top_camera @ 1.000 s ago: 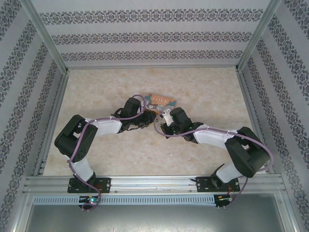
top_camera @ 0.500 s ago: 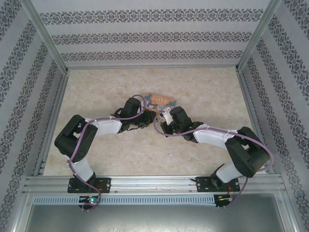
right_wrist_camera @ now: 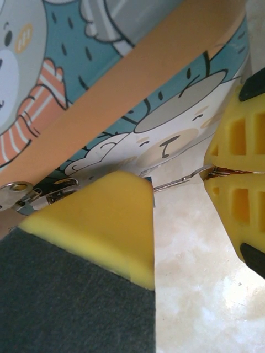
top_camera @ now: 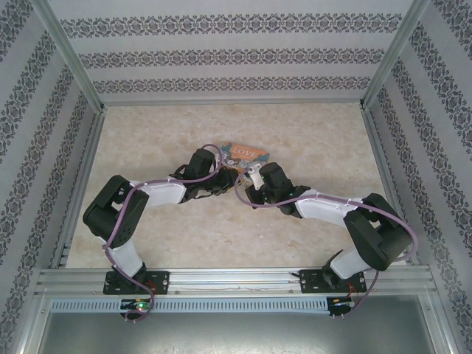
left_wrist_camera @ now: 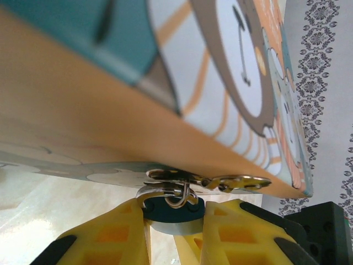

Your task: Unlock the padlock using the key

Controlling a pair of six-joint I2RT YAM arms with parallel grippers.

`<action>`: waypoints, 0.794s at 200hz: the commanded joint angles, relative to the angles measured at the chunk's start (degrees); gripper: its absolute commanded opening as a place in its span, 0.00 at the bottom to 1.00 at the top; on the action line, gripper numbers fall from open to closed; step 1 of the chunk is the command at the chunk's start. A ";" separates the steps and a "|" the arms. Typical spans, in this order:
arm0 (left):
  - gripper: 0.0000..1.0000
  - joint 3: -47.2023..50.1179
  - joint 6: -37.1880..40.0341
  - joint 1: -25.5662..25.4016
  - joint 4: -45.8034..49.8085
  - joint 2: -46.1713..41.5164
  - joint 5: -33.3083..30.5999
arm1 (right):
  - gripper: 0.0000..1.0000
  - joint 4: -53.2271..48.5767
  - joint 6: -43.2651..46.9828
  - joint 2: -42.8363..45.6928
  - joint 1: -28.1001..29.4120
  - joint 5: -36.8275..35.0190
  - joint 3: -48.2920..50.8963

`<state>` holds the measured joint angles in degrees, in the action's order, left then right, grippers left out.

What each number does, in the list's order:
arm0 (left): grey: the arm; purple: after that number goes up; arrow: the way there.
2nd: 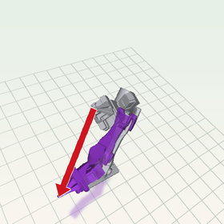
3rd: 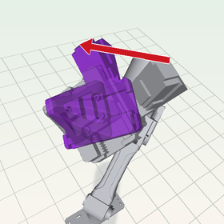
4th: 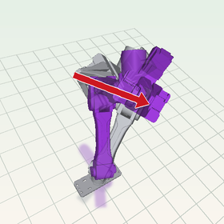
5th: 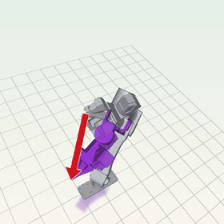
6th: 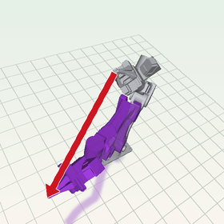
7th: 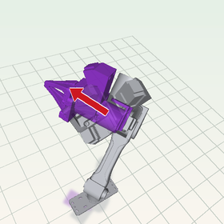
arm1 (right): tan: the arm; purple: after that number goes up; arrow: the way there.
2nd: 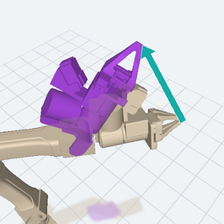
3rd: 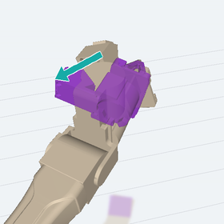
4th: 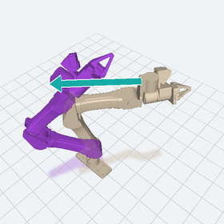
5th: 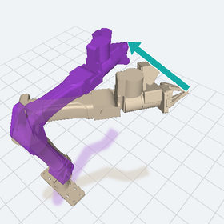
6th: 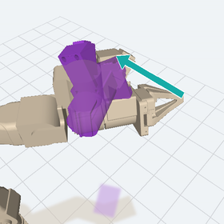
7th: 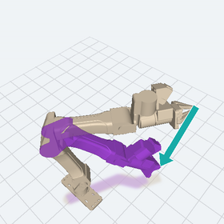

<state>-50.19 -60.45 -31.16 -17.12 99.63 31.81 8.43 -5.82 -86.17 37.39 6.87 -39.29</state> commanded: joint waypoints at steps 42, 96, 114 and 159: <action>0.22 -1.51 0.33 -0.75 -0.98 -1.99 2.20 | 0.00 7.21 -0.97 -1.24 0.45 1.37 -1.49; 0.22 -1.42 0.33 -0.82 -0.78 -2.00 1.96 | 0.00 8.10 -0.30 -1.63 0.31 1.08 -2.24; 0.22 -1.45 0.31 -0.76 -0.80 -1.92 1.98 | 0.00 8.60 -0.39 -1.64 0.14 1.78 -2.37; 0.22 -1.44 0.50 -0.85 -0.63 -1.55 1.85 | 0.00 10.98 -0.89 -1.48 -0.66 4.37 -2.32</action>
<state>-50.28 -60.45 -31.11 -17.12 99.59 30.81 11.29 -6.02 -87.55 37.26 7.81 -39.29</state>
